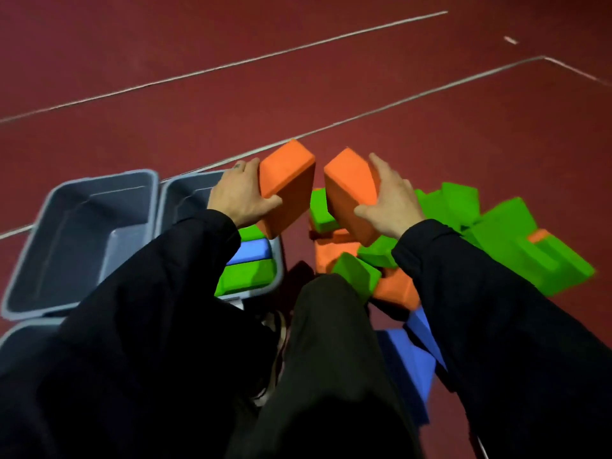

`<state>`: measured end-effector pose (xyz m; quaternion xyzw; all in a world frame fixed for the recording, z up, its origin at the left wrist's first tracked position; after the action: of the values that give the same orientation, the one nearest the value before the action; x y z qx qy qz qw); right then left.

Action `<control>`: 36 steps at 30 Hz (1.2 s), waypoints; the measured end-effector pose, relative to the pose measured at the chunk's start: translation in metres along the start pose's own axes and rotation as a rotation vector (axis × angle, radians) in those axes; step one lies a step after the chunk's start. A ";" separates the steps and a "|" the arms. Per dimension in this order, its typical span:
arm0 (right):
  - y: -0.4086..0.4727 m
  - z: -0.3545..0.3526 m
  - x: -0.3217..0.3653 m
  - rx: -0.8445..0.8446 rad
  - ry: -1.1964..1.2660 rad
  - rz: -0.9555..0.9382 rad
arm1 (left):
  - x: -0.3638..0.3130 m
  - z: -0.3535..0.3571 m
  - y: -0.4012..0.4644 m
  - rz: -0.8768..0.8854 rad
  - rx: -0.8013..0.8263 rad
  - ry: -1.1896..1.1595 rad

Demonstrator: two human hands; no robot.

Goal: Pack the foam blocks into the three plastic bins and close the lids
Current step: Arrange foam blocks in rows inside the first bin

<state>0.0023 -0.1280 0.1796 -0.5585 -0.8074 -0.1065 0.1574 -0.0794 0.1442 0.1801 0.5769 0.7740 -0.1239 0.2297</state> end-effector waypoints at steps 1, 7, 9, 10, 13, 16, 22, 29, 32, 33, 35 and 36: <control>0.009 0.005 0.016 0.013 -0.012 -0.046 | 0.020 -0.011 -0.002 -0.031 -0.027 0.008; 0.064 0.045 0.095 -0.015 0.189 -0.205 | 0.131 -0.051 0.007 -0.198 -0.100 0.052; 0.083 0.061 0.116 -0.046 0.277 -0.187 | 0.166 -0.053 0.018 -0.268 -0.086 0.050; 0.093 0.069 0.126 -0.051 0.305 -0.186 | 0.182 -0.052 0.023 -0.292 -0.069 0.052; 0.122 0.100 0.155 -0.025 0.349 -0.217 | 0.224 -0.043 0.043 -0.331 -0.016 0.049; 0.152 0.135 0.181 0.034 0.329 -0.276 | 0.262 -0.026 0.060 -0.366 0.022 0.036; 0.190 0.203 0.214 0.154 0.170 -0.406 | 0.315 0.007 0.069 -0.356 0.076 -0.030; 0.219 0.252 0.220 0.290 0.127 -0.374 | 0.347 0.036 0.099 -0.301 0.195 0.093; 0.229 0.269 0.214 0.360 0.104 -0.359 | 0.361 0.051 0.105 -0.296 0.214 0.220; 0.232 0.274 0.211 0.380 0.086 -0.358 | 0.367 0.056 0.104 -0.311 0.234 0.241; 0.239 0.285 0.207 0.422 0.004 -0.376 | 0.377 0.068 0.100 -0.336 0.274 0.258; 0.242 0.291 0.205 0.435 -0.071 -0.396 | 0.381 0.075 0.096 -0.341 0.294 0.267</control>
<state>0.1225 0.2364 -0.0147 -0.3464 -0.9096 0.0599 0.2215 -0.0591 0.4579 -0.0675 0.4766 0.8572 -0.1946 0.0151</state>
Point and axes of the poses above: each hand's wrist, its own y-axis towards the middle knuckle, its own z-axis out of the palm, x = y × z, the point moved 3 cm from there along y, towards the middle knuckle, and after that the axes turned 12 degrees about -y, right-handed, at the moved point
